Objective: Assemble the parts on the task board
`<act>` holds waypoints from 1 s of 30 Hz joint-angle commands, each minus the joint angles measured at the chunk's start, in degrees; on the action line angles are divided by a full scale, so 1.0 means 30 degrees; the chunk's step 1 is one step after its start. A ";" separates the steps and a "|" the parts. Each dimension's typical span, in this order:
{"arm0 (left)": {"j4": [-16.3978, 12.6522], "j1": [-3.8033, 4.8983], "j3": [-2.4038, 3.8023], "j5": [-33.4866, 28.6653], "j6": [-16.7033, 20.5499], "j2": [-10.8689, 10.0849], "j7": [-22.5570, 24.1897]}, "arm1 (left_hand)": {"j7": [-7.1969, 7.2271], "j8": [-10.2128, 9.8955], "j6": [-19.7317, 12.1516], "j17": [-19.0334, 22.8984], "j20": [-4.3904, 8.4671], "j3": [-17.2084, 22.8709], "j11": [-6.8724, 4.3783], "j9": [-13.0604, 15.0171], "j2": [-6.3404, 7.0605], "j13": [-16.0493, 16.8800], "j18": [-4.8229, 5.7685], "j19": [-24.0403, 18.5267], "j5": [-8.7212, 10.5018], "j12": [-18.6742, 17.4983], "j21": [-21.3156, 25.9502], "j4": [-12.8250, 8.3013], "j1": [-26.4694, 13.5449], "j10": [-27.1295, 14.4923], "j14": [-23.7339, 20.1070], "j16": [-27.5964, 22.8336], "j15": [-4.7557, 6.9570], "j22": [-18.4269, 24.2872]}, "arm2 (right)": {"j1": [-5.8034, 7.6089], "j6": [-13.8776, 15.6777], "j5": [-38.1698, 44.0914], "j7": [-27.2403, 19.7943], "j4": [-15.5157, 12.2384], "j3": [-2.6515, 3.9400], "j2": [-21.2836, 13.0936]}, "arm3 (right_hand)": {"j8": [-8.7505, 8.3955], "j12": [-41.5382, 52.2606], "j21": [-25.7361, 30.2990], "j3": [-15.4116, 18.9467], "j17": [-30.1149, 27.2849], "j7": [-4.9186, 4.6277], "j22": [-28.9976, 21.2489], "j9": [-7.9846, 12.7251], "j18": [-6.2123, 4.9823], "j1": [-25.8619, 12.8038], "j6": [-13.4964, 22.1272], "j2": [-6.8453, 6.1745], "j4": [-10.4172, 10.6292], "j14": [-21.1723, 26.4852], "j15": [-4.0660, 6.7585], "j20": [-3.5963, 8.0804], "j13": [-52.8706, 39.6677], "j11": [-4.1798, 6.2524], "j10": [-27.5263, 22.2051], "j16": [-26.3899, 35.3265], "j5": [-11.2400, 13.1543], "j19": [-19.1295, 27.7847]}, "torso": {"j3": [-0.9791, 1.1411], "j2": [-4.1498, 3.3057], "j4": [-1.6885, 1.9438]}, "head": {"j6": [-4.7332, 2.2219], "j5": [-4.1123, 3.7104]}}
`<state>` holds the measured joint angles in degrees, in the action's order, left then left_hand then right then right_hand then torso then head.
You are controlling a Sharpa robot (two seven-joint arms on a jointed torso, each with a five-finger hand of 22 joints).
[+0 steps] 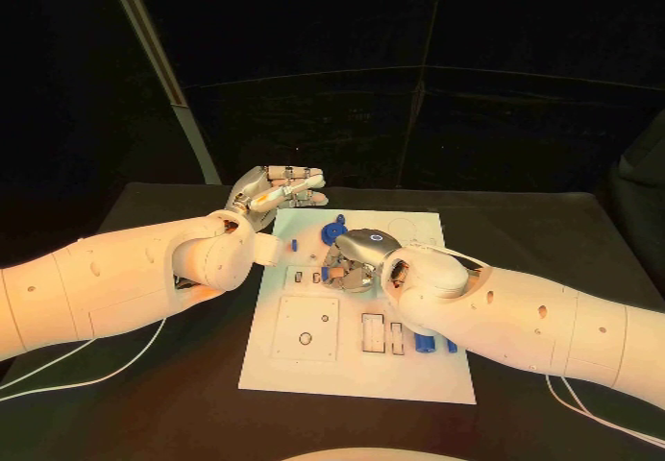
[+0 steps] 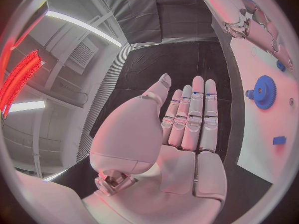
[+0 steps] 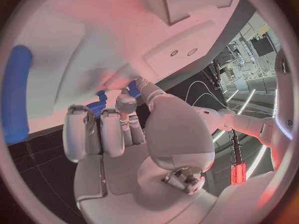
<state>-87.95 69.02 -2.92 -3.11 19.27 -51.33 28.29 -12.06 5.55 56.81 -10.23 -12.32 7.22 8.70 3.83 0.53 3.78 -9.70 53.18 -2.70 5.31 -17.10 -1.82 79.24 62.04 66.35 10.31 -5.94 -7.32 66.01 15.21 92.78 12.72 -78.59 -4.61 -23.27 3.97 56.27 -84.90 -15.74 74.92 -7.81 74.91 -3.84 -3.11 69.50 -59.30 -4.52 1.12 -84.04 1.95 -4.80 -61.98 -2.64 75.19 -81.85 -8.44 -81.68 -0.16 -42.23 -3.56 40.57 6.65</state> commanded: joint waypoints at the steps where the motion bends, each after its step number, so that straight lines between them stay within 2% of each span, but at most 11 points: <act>1: -0.0011 0.0036 0.0019 -0.0010 -0.0188 0.0018 0.0013 | -0.0074 -0.0133 0.0071 -0.0026 -0.0041 -0.0028 0.0079 -0.0024 -0.0150 -0.0031 -0.0249 0.0151 -0.0020 -0.0055 0.0104 -0.0134 0.0012 0.0084 0.0073 -0.0078 -0.0016 0.0029 | -0.0027 -0.0305 0.0086 0.0184 0.0000 -0.0050 -0.0012 | -0.0064 -0.0091 0.0123 0.0101 0.0298 0.0002 0.0624 -0.0008 0.0044 -0.0192 0.0204 -0.0111 0.0142 -0.1054 -0.0167 -0.0047 0.0054 -0.0030 -0.0164 0.0094 0.0012 0.0099 | 0.0004 -0.0002 -0.0005 | 0.0020 0.0005; 18: 0.0022 0.0036 0.0019 -0.0010 -0.0200 0.0035 -0.0001 | -0.0078 -0.0150 0.0074 -0.0031 -0.0042 -0.0001 0.0082 -0.0024 -0.0168 -0.0031 -0.0249 0.0152 -0.0020 -0.0080 0.0111 -0.0162 0.0011 0.0087 0.0078 -0.0102 -0.0017 0.0037 | -0.0027 -0.0096 0.0086 0.0274 -0.0014 -0.0050 -0.0033 | -0.0103 -0.0455 0.0185 0.0360 0.0184 -0.0025 0.0505 0.0004 0.0017 -0.0344 0.0451 -0.0246 0.0251 -0.1027 -0.0189 -0.0066 0.0354 -0.0059 -0.0366 0.0183 -0.0111 0.0177 | -0.0001 0.0005 0.0010 | 0.0016 -0.0032; 25: 0.0037 0.0035 0.0019 -0.0010 -0.0238 0.0029 -0.0015 | -0.0078 -0.0153 0.0075 -0.0032 -0.0042 0.0002 0.0082 -0.0024 -0.0168 -0.0031 -0.0249 0.0152 -0.0020 -0.0084 0.0112 -0.0167 0.0010 0.0089 0.0080 -0.0105 -0.0018 0.0038 | -0.0029 0.1293 0.0085 0.0258 -0.0243 -0.0049 -0.0282 | -0.0147 -0.1940 0.0374 0.0944 -0.0142 -0.0269 0.0141 0.0052 -0.0058 -0.0424 0.1686 -0.0574 0.0518 -0.0947 -0.0356 -0.0199 0.1649 -0.0276 -0.1288 0.0438 0.0001 0.0415 | 0.0014 0.0009 -0.0001 | 0.0007 -0.0023; 30: 0.0071 0.0034 0.0018 -0.0010 -0.0255 -0.0005 -0.0021 | -0.0078 -0.0154 0.0076 -0.0032 -0.0042 0.0005 0.0082 -0.0024 -0.0168 -0.0031 -0.0249 0.0152 -0.0020 -0.0086 0.0113 -0.0171 0.0009 0.0090 0.0081 -0.0108 -0.0018 0.0039 | -0.0034 0.2620 0.0229 -0.0031 -0.0884 -0.0044 -0.0766 | -0.0102 -0.2103 0.0454 0.1384 -0.0307 -0.0360 0.0002 0.0027 -0.0090 -0.0327 0.2086 -0.0861 0.0751 -0.0903 -0.0437 -0.0282 0.1888 -0.0366 -0.1471 0.0578 -0.0134 0.0500 | 0.0005 0.0018 -0.0009 | -0.0019 0.0006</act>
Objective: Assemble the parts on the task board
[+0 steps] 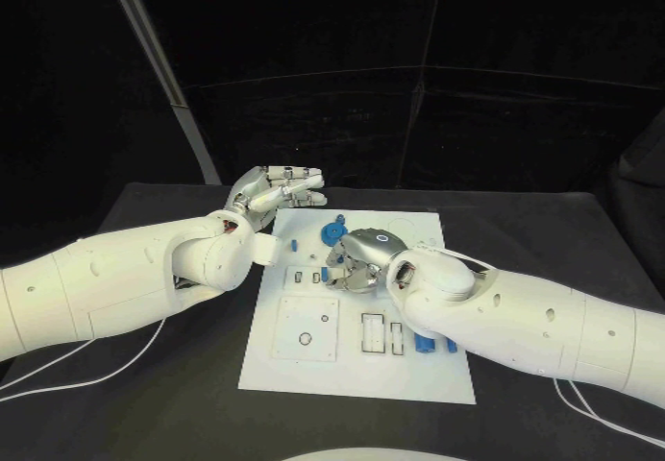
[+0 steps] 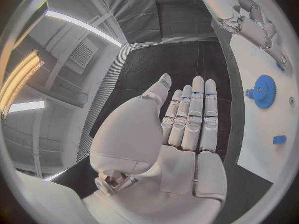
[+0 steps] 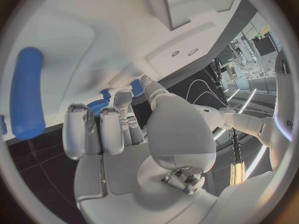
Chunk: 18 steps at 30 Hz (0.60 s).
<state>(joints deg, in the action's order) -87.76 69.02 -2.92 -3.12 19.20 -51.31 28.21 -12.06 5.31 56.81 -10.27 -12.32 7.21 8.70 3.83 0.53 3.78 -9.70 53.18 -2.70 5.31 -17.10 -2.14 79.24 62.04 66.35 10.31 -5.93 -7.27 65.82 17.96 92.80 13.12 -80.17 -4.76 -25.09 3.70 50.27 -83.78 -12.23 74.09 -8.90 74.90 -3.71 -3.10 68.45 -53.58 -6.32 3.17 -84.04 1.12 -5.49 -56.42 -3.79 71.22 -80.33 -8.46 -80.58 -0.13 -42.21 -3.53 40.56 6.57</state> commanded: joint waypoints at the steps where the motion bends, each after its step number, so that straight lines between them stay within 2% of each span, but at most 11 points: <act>1: 0.0020 0.0034 0.0018 -0.0006 -0.0234 -0.0019 0.0005 | -0.0078 -0.0074 0.0076 -0.0020 -0.0042 0.0007 0.0082 -0.0024 -0.0169 -0.0032 -0.0248 0.0152 -0.0020 -0.0087 0.0113 -0.0064 0.0009 0.0089 0.0081 -0.0109 -0.0018 0.0021 | 0.0030 0.1921 0.0227 -0.0228 -0.0534 0.0010 -0.0291 | 0.0011 -0.0079 0.0093 0.0389 -0.0018 -0.0009 -0.0008 -0.0031 -0.0095 0.0051 0.0221 -0.0339 0.0171 -0.0901 -0.0175 -0.0072 0.0055 0.0002 -0.0156 0.0075 -0.0282 0.0138 | -0.0010 0.0016 -0.0015 | -0.0032 0.0034; 4: 0.0055 0.0034 0.0018 -0.0006 -0.0238 -0.0036 -0.0002 | -0.0072 -0.0079 0.0076 -0.0022 -0.0042 0.0011 0.0081 -0.0024 -0.0163 -0.0032 -0.0249 0.0155 -0.0020 -0.0093 0.0113 -0.0075 0.0009 0.0092 0.0087 -0.0112 -0.0017 0.0023 | 0.0033 0.2373 0.0176 -0.0430 -0.1128 0.0023 -0.0742 | 0.0074 0.0024 0.0103 0.0970 0.0003 -0.0020 0.0005 -0.0064 -0.0093 0.0192 0.0266 -0.0450 0.0465 -0.0910 -0.0194 -0.0103 0.0096 -0.0015 -0.0160 0.0091 -0.0768 0.0119 | -0.0014 0.0022 -0.0008 | -0.0054 0.0023; 11: 0.0232 0.0032 0.0018 0.0360 -0.0330 -0.0070 -0.0290 | -0.0039 -0.0117 0.0085 -0.0078 -0.0015 0.0000 0.0057 -0.0022 -0.0113 -0.0029 -0.0274 0.0288 -0.0018 -0.0142 0.0053 -0.0124 -0.0072 0.0114 0.0285 -0.0062 0.0034 0.0006 | 0.0108 0.3302 -0.0839 -0.1366 -0.3177 0.0072 -0.2408 | 0.0119 0.0342 0.0095 0.1707 0.0046 -0.0014 0.0049 -0.0085 -0.0084 0.0445 0.0252 -0.0498 0.0819 -0.0929 -0.0195 -0.0109 -0.0013 -0.0009 -0.0028 0.0089 -0.0963 0.0077 | -0.0018 0.0085 -0.0071 | -0.0154 0.0014; 13: 0.0394 0.0030 0.0017 0.0864 -0.0513 -0.0044 -0.0722 | 0.0021 -0.0164 0.0154 -0.0285 0.0152 -0.0060 -0.0061 -0.0012 -0.0079 -0.0014 -0.0310 0.0868 -0.0030 -0.0204 -0.0262 -0.0137 -0.0326 0.0217 0.0952 0.0205 0.0199 -0.0117 | 0.0247 0.3144 -0.1691 -0.1947 -0.3852 0.0125 -0.3078 | 0.0132 0.0390 0.0107 0.1764 0.0011 -0.0009 0.0029 -0.0090 -0.0089 0.0582 0.0236 -0.0407 0.0850 -0.0923 -0.0190 -0.0106 -0.0025 -0.0001 -0.0017 0.0117 -0.1011 0.0088 | -0.0018 0.0190 -0.0081 | -0.0113 0.0022; 15: 0.0512 0.0029 0.0016 0.1355 -0.0700 -0.0041 -0.1176 | 0.0110 -0.0158 0.0263 -0.0567 0.0342 -0.0213 -0.0172 0.0004 -0.0038 0.0023 -0.0334 0.1481 -0.0023 -0.0152 -0.0621 -0.0011 -0.0688 0.0449 0.1831 0.0650 0.0432 -0.0269 | 0.0360 0.2764 -0.2490 -0.2359 -0.4248 0.0281 -0.3549 | 0.0130 0.0371 0.0130 0.1788 -0.0045 -0.0011 -0.0018 -0.0089 -0.0099 0.0683 0.0245 -0.0343 0.0860 -0.0910 -0.0187 -0.0104 0.0008 0.0000 -0.0042 0.0158 -0.1042 0.0119 | -0.0007 0.0219 -0.0085 | -0.0115 0.0030; 18: 0.0720 0.0029 0.0016 0.2594 -0.0966 -0.0068 -0.2291 | 0.0450 -0.0047 0.0688 -0.1528 0.1011 -0.0621 -0.0683 0.0061 0.0004 0.0216 -0.0348 0.3218 -0.0079 0.0274 -0.1725 0.0410 -0.1607 0.1578 0.4363 0.2181 0.1056 -0.0764 | 0.0776 0.1397 -0.4764 -0.3192 -0.4867 0.0493 -0.4646 | 0.0310 0.0346 0.0369 0.1719 -0.0554 0.0080 -0.0510 -0.0152 -0.0211 0.1167 -0.0067 0.0009 0.0786 -0.0784 -0.0136 -0.0075 0.0093 0.0077 -0.0093 0.0525 -0.1115 0.0441 | 0.0002 0.0349 -0.0046 | -0.0116 0.0016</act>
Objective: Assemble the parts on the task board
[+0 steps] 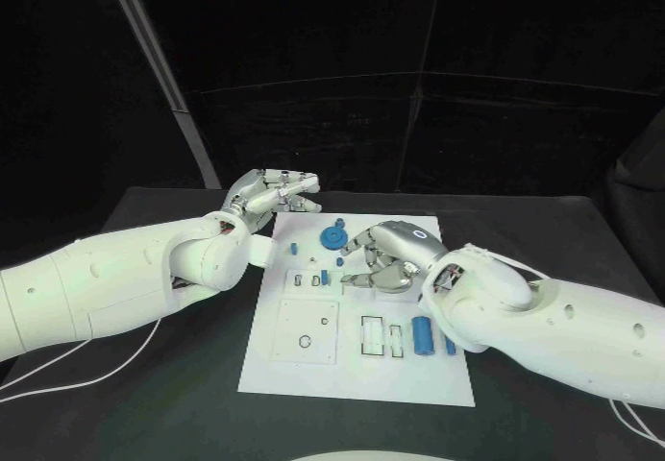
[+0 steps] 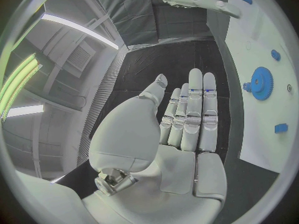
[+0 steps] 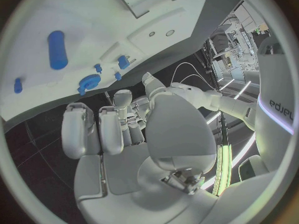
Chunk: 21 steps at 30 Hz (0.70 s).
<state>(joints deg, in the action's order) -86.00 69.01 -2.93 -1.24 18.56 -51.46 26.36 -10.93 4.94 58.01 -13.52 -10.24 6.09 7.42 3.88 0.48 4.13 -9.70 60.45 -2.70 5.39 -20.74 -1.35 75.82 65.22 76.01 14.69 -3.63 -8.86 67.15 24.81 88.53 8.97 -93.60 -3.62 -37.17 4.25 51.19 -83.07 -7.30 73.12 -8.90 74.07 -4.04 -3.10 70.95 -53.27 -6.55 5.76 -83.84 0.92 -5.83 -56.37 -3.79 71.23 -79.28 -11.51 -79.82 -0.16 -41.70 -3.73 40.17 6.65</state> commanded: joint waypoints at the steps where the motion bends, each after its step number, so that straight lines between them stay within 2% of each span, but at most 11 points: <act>1: 0.0186 0.0033 0.0019 0.2501 -0.0998 -0.0065 -0.2354 | 0.0346 0.0179 0.0565 -0.1040 0.0652 -0.0367 -0.0506 0.0091 -0.0067 0.0241 -0.0311 0.1723 -0.0087 0.0531 -0.1160 0.0386 -0.0856 0.1194 0.2435 0.1704 0.0683 -0.0545 | 0.0565 -0.1520 -0.4337 -0.2110 -0.0547 0.0161 -0.1076 | 0.0261 -0.0039 0.0232 -0.0049 -0.0429 0.0143 -0.0435 -0.0086 -0.0256 0.0652 -0.0401 0.0287 -0.0195 -0.0798 -0.0023 0.0069 0.0164 0.0139 -0.0149 0.0324 -0.0147 0.0317 | 0.0013 0.0206 0.0027 | 0.0017 -0.0025; 3: 0.0180 0.0040 0.0021 0.3911 -0.1810 -0.0247 -0.4571 | 0.0784 0.0278 0.0931 -0.3423 0.1321 -0.0501 -0.1106 0.0154 -0.0158 0.0590 -0.0334 0.3356 -0.0150 0.1071 -0.2481 0.0698 -0.1360 0.2426 0.3707 0.4931 0.1271 -0.1213 | 0.1011 -0.2626 -0.6254 -0.2545 -0.0756 0.0227 -0.2017 | 0.0410 -0.0262 0.0444 -0.0177 -0.0886 0.0207 -0.0844 -0.0121 -0.0344 0.1027 -0.0641 0.0525 -0.0335 -0.0680 0.0040 0.0128 0.0387 0.0207 -0.0273 0.0673 -0.0188 0.0579 | 0.0000 0.0359 -0.0030 | 0.0056 -0.0036; 6: 0.0159 0.0156 0.0023 0.6865 -0.3264 -0.0374 -0.8252 | 0.0997 0.0316 0.1044 -1.1002 0.1757 -0.0149 -0.1271 0.0216 -0.0696 0.1290 -0.0108 0.3913 -0.0144 0.1695 -0.4065 0.0863 -0.1513 0.3010 0.3561 1.2889 0.1629 -0.2221 | 0.1487 -0.3536 -0.8511 -0.2892 -0.0899 0.0279 -0.3330 | 0.0525 -0.0546 0.0743 -0.0220 -0.1463 0.0244 -0.1390 -0.0129 -0.0455 0.1290 -0.0798 0.0684 -0.0431 -0.0527 0.0090 0.0189 0.0672 0.0251 -0.0404 0.1140 -0.0234 0.0924 | -0.0044 0.0561 -0.0080 | 0.0094 -0.0101; 12: 0.0155 0.0547 0.0023 1.1181 -0.6097 -0.0212 -1.3681 | 0.1421 0.1166 0.1486 -1.8209 0.2039 -0.0852 -0.1736 0.0575 -0.0720 0.3082 -0.0179 0.4216 -0.0133 0.4106 -0.5899 0.1858 -0.2951 0.4035 0.3918 1.9450 0.1844 -0.3467 | 0.1880 -0.3813 -1.0507 -0.3017 -0.0754 0.0312 -0.4810 | 0.0571 -0.0574 0.0853 -0.0215 -0.1638 0.0252 -0.1567 -0.0124 -0.0488 0.1334 -0.0848 0.0793 -0.0415 -0.0494 0.0107 0.0214 0.0730 0.0262 -0.0390 0.1299 -0.0305 0.1024 | 0.0018 0.0898 -0.0204 | 0.0317 0.0031; 14: 0.0171 0.0762 0.0022 1.2472 -0.6876 -0.0100 -1.5010 | 0.1659 0.1819 0.1773 -2.1146 0.2234 -0.1595 -0.2014 0.0871 -0.0778 0.4361 0.0163 0.5069 -0.0149 0.5814 -0.8648 0.2629 -0.3932 0.4317 0.4170 2.1912 0.2014 -0.6583 | 0.1931 -0.3783 -1.0764 -0.2999 -0.0670 0.0315 -0.5087 | 0.0576 -0.0614 0.0887 -0.0206 -0.1705 0.0251 -0.1631 -0.0122 -0.0501 0.1326 -0.0851 0.0802 -0.0404 -0.0480 0.0109 0.0217 0.0770 0.0262 -0.0406 0.1351 -0.0310 0.1062 | 0.0050 0.1009 -0.0209 | 0.0397 0.0018; 15: 0.0183 0.0875 0.0021 1.3215 -0.7303 -0.0032 -1.5661 | 0.1950 0.2396 0.1799 -2.2160 0.2432 -0.2160 -0.2203 0.1170 -0.0830 0.5659 0.0321 0.5344 -0.0127 0.7411 -1.0191 0.3023 -0.4204 0.4018 0.4211 2.2762 0.2130 -0.8259 | 0.1948 -0.3768 -1.0849 -0.2988 -0.0625 0.0316 -0.5183 | 0.0578 -0.0620 0.0902 -0.0201 -0.1737 0.0252 -0.1661 -0.0122 -0.0507 0.1323 -0.0852 0.0805 -0.0400 -0.0473 0.0109 0.0218 0.0777 0.0262 -0.0408 0.1375 -0.0311 0.1079 | 0.0067 0.1057 -0.0205 | 0.0426 0.0029; 16: 0.0212 0.0987 0.0021 1.3948 -0.7689 0.0048 -1.6214 | 0.2365 0.3409 0.1409 -2.3040 0.2780 -0.3073 -0.2417 0.1732 -0.1012 0.8293 0.0479 0.5257 -0.0105 1.0440 -1.2089 0.3464 -0.4082 0.2615 0.4125 2.3531 0.2260 -1.0124 | 0.1962 -0.3756 -1.0914 -0.2977 -0.0577 0.0317 -0.5254 | 0.0581 -0.0627 0.0919 -0.0195 -0.1772 0.0252 -0.1693 -0.0121 -0.0514 0.1319 -0.0853 0.0807 -0.0396 -0.0466 0.0110 0.0219 0.0786 0.0262 -0.0410 0.1402 -0.0311 0.1099 | 0.0073 0.1080 -0.0204 | 0.0428 0.0038; 17: 0.0275 0.1110 0.0020 1.4665 -0.8088 0.0156 -1.6667 | 0.2124 0.3626 0.1418 -2.3366 0.2691 -0.3286 -0.2348 0.1855 -0.1049 0.9132 0.0633 0.5195 -0.0009 1.1239 -1.2501 0.3662 -0.4236 0.2476 0.4174 2.3731 0.2338 -1.0759 | 0.1972 -0.3746 -1.0965 -0.2963 -0.0524 0.0317 -0.5303 | 0.0582 -0.0629 0.0931 -0.0194 -0.1791 0.0252 -0.1716 -0.0121 -0.0519 0.1318 -0.0854 0.0808 -0.0394 -0.0462 0.0110 0.0220 0.0789 0.0262 -0.0411 0.1416 -0.0312 0.1113 | 0.0091 0.1133 -0.0195 | 0.0441 0.0057; 19: 0.0497 0.1410 -0.0006 1.6241 -0.8988 0.0520 -1.7435 | 0.2179 0.4408 0.1436 -2.3803 0.2671 -0.4016 -0.2417 0.2333 -0.1064 1.2779 0.0727 0.5008 0.0017 1.4801 -1.3292 0.4217 -0.4542 0.2811 0.4251 2.4012 0.2377 -1.1794 | 0.1988 -0.3705 -1.1045 -0.2917 -0.0379 0.0317 -0.5348 | 0.0590 -0.0669 0.0974 -0.0182 -0.1878 0.0254 -0.1793 -0.0118 -0.0535 0.1314 -0.0859 0.0822 -0.0382 -0.0443 0.0112 0.0224 0.0831 0.0264 -0.0426 0.1487 -0.0316 0.1158 | 0.0140 0.1224 -0.0164 | 0.0490 0.0093; 20: 0.0554 0.1501 -0.0058 1.6674 -0.9224 0.0640 -1.7608 | 0.2260 0.4694 0.1585 -2.3872 0.2676 -0.4223 -0.2487 0.2502 -0.1050 1.3440 0.0738 0.4996 -0.0006 1.5470 -1.3451 0.4388 -0.4668 0.2918 0.4267 2.4058 0.2425 -1.1987 | 0.1992 -0.3693 -1.1063 -0.2903 -0.0331 0.0317 -0.5346 | 0.0590 -0.0669 0.0974 -0.0182 -0.1878 0.0254 -0.1793 -0.0118 -0.0535 0.1314 -0.0859 0.0822 -0.0382 -0.0443 0.0112 0.0224 0.0831 0.0264 -0.0426 0.1487 -0.0316 0.1158 | 0.0146 0.1235 -0.0161 | 0.0502 0.0092; 21: 0.0629 0.1616 -0.0146 1.7109 -0.9472 0.0789 -1.7779 | 0.2536 0.5634 0.1411 -2.4045 0.2786 -0.4802 -0.2660 0.3151 -0.1208 1.4993 0.0725 0.4884 -0.0072 1.7142 -1.4025 0.4728 -0.4471 0.2732 0.4306 2.4177 0.2644 -1.2634 | 0.1995 -0.3683 -1.1077 -0.2891 -0.0282 0.0317 -0.5338 | 0.0593 -0.0690 0.1001 -0.0170 -0.1928 0.0254 -0.1841 -0.0116 -0.0544 0.1307 -0.0858 0.0827 -0.0372 -0.0433 0.0114 0.0226 0.0855 0.0264 -0.0434 0.1528 -0.0316 0.1185 | 0.0157 0.1258 -0.0164 | 0.0527 0.0093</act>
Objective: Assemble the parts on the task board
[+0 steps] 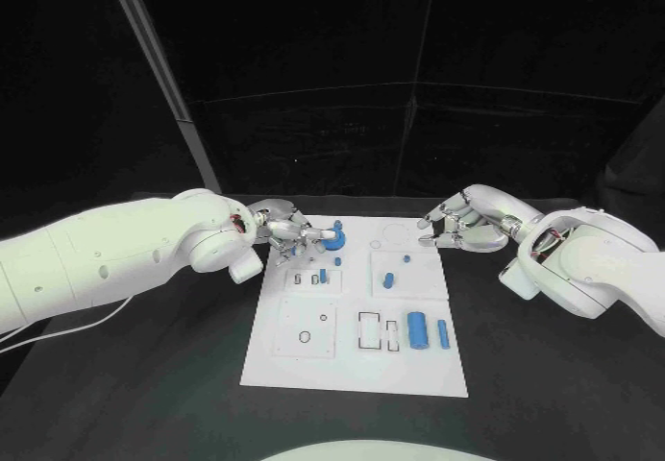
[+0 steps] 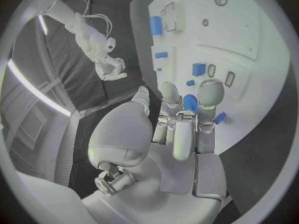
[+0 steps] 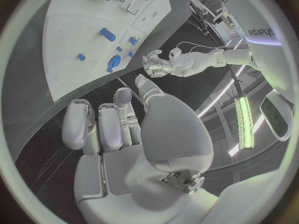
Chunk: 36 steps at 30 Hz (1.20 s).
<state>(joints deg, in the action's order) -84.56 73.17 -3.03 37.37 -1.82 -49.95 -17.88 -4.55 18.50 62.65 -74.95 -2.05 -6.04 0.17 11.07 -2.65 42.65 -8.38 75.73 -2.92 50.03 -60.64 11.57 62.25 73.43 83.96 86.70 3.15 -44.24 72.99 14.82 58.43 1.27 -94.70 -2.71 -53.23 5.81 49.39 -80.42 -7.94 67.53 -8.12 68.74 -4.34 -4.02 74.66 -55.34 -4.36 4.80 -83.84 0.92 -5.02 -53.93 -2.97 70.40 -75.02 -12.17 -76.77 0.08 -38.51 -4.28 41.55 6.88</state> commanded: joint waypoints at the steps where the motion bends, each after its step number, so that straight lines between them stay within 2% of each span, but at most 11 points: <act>1: 0.0217 0.0322 -0.0184 0.4514 -0.2830 0.0410 -0.3141 | 0.0427 0.1760 -0.0476 -0.3684 0.0133 -0.1214 -0.0332 0.1231 -0.0248 0.3091 0.0320 -0.0303 0.0047 0.3200 -0.1157 0.0641 0.0253 -0.0319 0.1674 0.0245 0.0388 -0.1371 | 0.0051 -0.0342 -0.1060 -0.0308 0.0146 0.0014 0.0032 | 0.0073 -0.0094 0.0127 0.0046 -0.0078 -0.0005 -0.0076 -0.0016 -0.0241 0.0069 -0.0169 0.0099 -0.0049 -0.0430 0.0113 -0.0044 0.0045 -0.0010 -0.0162 0.0119 -0.0096 0.0177 | 0.0084 0.0211 0.0019 | 0.0092 0.0028; 3: 0.0368 0.0518 -0.0329 0.5001 -0.3036 0.0702 -0.3336 | 0.0389 0.2256 -0.0726 -0.3721 0.0098 -0.1541 -0.0281 0.1593 -0.0303 0.3433 0.0400 -0.0364 0.0103 0.3514 -0.1424 0.0800 0.0370 -0.0490 0.1677 0.0263 0.0365 -0.1745 | 0.0055 -0.0333 -0.1062 -0.0259 0.0245 0.0014 0.0067 | 0.0076 -0.0131 0.0167 0.0069 -0.0129 -0.0005 -0.0143 -0.0010 -0.0254 0.0057 -0.0162 0.0103 -0.0032 -0.0420 0.0115 -0.0040 0.0086 -0.0010 -0.0177 0.0168 -0.0095 0.0213 | 0.0102 0.0222 -0.0001 | 0.0078 0.0060; 6: 0.0494 0.0672 -0.0444 0.5354 -0.3038 0.1006 -0.3501 | 0.0430 0.3396 -0.1352 -0.4022 0.0098 -0.2224 -0.0357 0.2427 -0.0497 0.4084 0.0469 -0.0360 0.0130 0.4189 -0.2028 0.1115 0.0697 -0.0531 0.1759 0.0459 0.0405 -0.2521 | 0.0058 -0.0371 -0.0981 -0.0179 0.0345 0.0013 0.0096 | 0.0077 -0.0186 0.0205 0.0083 -0.0207 -0.0004 -0.0213 -0.0006 -0.0268 0.0051 -0.0155 0.0107 -0.0022 -0.0403 0.0116 -0.0038 0.0141 -0.0009 -0.0204 0.0231 -0.0099 0.0254 | 0.0107 0.0224 -0.0008 | 0.0094 0.0079; 8: 0.0584 0.0754 -0.0490 0.5517 -0.2978 0.1196 -0.3584 | 0.0459 0.3621 -0.1454 -0.4196 0.0096 -0.2368 -0.0357 0.2589 -0.0496 0.4346 0.0550 -0.0207 0.0091 0.4423 -0.2351 0.1159 0.0748 -0.0433 0.1804 0.0573 0.0432 -0.3005 | 0.0060 -0.0393 -0.0880 -0.0122 0.0409 0.0013 0.0109 | 0.0082 -0.0269 0.0249 0.0106 -0.0282 -0.0003 -0.0280 0.0001 -0.0280 0.0047 -0.0145 0.0115 -0.0004 -0.0388 0.0119 -0.0033 0.0223 -0.0008 -0.0246 0.0301 -0.0121 0.0288 | 0.0108 0.0228 0.0007 | 0.0124 0.0069; 12: 0.0825 0.0895 -0.0553 0.6002 -0.3025 0.1568 -0.3701 | 0.0630 0.4644 -0.1662 -0.4821 0.0164 -0.2924 -0.0480 0.3331 -0.0564 0.5366 0.0836 0.0456 0.0100 0.5359 -0.3593 0.1400 0.0728 0.0087 0.1964 0.0977 0.0555 -0.4833 | 0.0061 -0.0442 -0.0752 -0.0020 0.0546 0.0012 0.0168 | 0.0088 -0.0322 0.0281 0.0133 -0.0327 -0.0001 -0.0323 0.0007 -0.0287 0.0041 -0.0138 0.0117 0.0013 -0.0382 0.0122 -0.0029 0.0280 -0.0005 -0.0270 0.0350 -0.0151 0.0306 | 0.0096 0.0206 -0.0001 | 0.0122 0.0083; 14: 0.0986 0.0979 -0.0704 0.6183 -0.3113 0.1759 -0.3743 | 0.0677 0.5168 -0.1954 -0.4917 0.0237 -0.3189 -0.0565 0.3764 -0.0675 0.5575 0.0857 0.0519 0.0081 0.5572 -0.3825 0.1474 0.0771 0.0158 0.1988 0.1038 0.0589 -0.5123 | 0.0062 -0.0460 -0.0698 0.0019 0.0590 0.0011 0.0199 | 0.0089 -0.0332 0.0287 0.0138 -0.0336 0.0000 -0.0331 0.0008 -0.0288 0.0040 -0.0137 0.0117 0.0016 -0.0380 0.0122 -0.0029 0.0292 -0.0005 -0.0275 0.0360 -0.0157 0.0310 | 0.0102 0.0200 0.0031 | 0.0150 0.0070; 19: 0.1602 0.1343 -0.1415 0.6409 -0.3248 0.2397 -0.3843 | 0.0713 0.5699 -0.2308 -0.5011 0.0266 -0.3443 -0.0578 0.4229 -0.0928 0.5746 0.0943 0.0676 0.0087 0.5736 -0.4172 0.1528 0.0778 0.0185 0.2011 0.1096 0.0628 -0.5651 | 0.0062 -0.0491 -0.0597 0.0078 0.0661 0.0011 0.0280 | 0.0120 -0.0424 0.0376 0.0215 -0.0424 0.0008 -0.0427 0.0029 -0.0300 0.0075 -0.0117 0.0132 0.0057 -0.0389 0.0136 -0.0012 0.0424 0.0008 -0.0302 0.0484 -0.0420 0.0328 | 0.0081 0.0194 0.0023 | 0.0222 0.0113; 20: 0.1621 0.1355 -0.1440 0.6413 -0.3251 0.2420 -0.3847 | 0.0713 0.5716 -0.2323 -0.5011 0.0267 -0.3452 -0.0579 0.4246 -0.0936 0.5750 0.0947 0.0683 0.0087 0.5740 -0.4186 0.1528 0.0780 0.0184 0.2011 0.1096 0.0629 -0.5672 | 0.0062 -0.0493 -0.0594 0.0081 0.0663 0.0011 0.0283 | 0.0122 -0.0428 0.0379 0.0217 -0.0424 0.0009 -0.0430 0.0030 -0.0301 0.0077 -0.0117 0.0132 0.0059 -0.0390 0.0137 -0.0011 0.0429 0.0008 -0.0303 0.0486 -0.0430 0.0329 | 0.0081 0.0194 0.0023 | 0.0222 0.0113; 23: 0.1912 0.1494 -0.1716 0.6462 -0.3323 0.2807 -0.3895 | 0.0716 0.5926 -0.2499 -0.5017 0.0276 -0.3574 -0.0584 0.4440 -0.1016 0.5764 0.0986 0.0773 0.0085 0.5760 -0.4343 0.1518 0.0803 0.0159 0.2012 0.1099 0.0634 -0.5922 | 0.0062 -0.0503 -0.0543 0.0116 0.0690 0.0011 0.0324 | 0.0139 -0.0436 0.0411 0.0250 -0.0453 0.0011 -0.0454 0.0040 -0.0302 0.0104 -0.0107 0.0139 0.0077 -0.0405 0.0144 -0.0003 0.0467 0.0014 -0.0295 0.0534 -0.0618 0.0319 | 0.0076 0.0192 0.0002 | 0.0248 0.0129; 32: 0.2571 0.1590 -0.2088 0.6615 -0.4092 0.3563 -0.4040 | 0.0686 0.6257 -0.2828 -0.5017 0.0255 -0.3513 -0.0555 0.4753 -0.1317 0.5673 0.1048 0.0940 0.0057 0.5702 -0.4577 0.1297 0.1153 0.0040 0.2012 0.1099 0.0611 -0.6308 | 0.0062 -0.0160 -0.0471 0.0090 0.0776 0.0010 0.0396 | 0.0147 -0.0736 0.0609 0.0342 -0.0674 0.0002 -0.0774 0.0069 -0.0361 0.0148 -0.0027 0.0087 0.0118 -0.0388 0.0148 0.0008 0.0783 0.0008 -0.0465 0.0754 -0.0977 0.0471 | 0.0068 0.0200 0.0005 | 0.0397 0.0150; 36: 0.2754 0.1599 -0.2170 0.6645 -0.4126 0.3818 -0.4062 | 0.0683 0.6270 -0.2844 -0.5017 0.0252 -0.3512 -0.0552 0.4766 -0.1325 0.5684 0.1047 0.0941 0.0056 0.5711 -0.4578 0.1288 0.1163 0.0043 0.2012 0.1099 0.0609 -0.6310 | 0.0062 -0.0057 -0.0465 0.0035 0.0809 0.0010 0.0450 | 0.0151 -0.1632 0.0988 0.0406 -0.1288 -0.0015 -0.1419 0.0088 -0.0488 0.0180 0.0071 0.0058 0.0176 -0.0234 0.0136 0.0003 0.1609 -0.0009 -0.0971 0.1290 -0.1068 0.0843 | 0.0073 0.0182 0.0038 | 0.0421 0.0125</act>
<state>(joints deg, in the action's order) -76.42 77.82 -9.55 56.44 -12.68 -38.67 -29.51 -2.44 37.07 54.54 -74.93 -1.33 -16.66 -1.54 25.30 -6.25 59.71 -5.75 78.30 -2.69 67.00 -74.04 15.72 65.68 73.72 83.96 89.82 4.73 -63.15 73.06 13.96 56.79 1.66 -92.24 -2.73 -51.96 6.14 44.96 -77.68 -7.05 63.98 -8.12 64.81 -4.12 -4.92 74.65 -55.33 -4.36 5.37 -84.06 1.14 -5.14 -49.55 -2.97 67.90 -71.45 -15.18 -74.60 0.29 -37.94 -4.23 42.76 7.31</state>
